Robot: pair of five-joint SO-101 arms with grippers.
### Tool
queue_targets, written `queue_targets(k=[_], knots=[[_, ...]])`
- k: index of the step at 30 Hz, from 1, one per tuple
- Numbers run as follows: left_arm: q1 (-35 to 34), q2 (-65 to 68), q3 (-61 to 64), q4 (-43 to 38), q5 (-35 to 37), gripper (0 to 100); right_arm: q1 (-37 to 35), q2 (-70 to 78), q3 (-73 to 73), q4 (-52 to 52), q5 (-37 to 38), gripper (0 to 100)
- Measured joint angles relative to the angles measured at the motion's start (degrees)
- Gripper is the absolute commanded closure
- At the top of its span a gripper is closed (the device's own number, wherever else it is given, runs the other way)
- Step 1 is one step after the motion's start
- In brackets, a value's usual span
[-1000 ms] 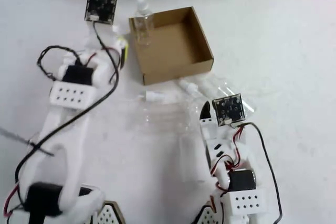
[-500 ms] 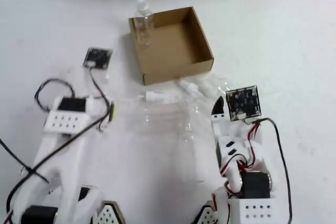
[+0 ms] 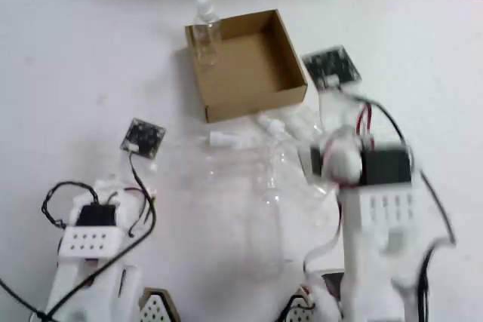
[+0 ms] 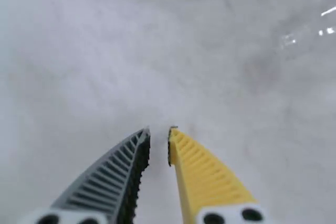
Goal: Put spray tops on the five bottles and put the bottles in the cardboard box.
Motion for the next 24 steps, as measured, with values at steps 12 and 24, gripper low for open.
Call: queue_targets(k=[12, 24], knots=[[0.1, -16.8, 7.6, 0.7, -3.8, 92, 1.1, 26.2, -20.7, 0.8, 0.0, 98.3], [0.1, -19.4, 8.0, 0.8, -3.8, 92, 4.7, 47.5, -40.1, 0.8, 0.0, 98.4]])
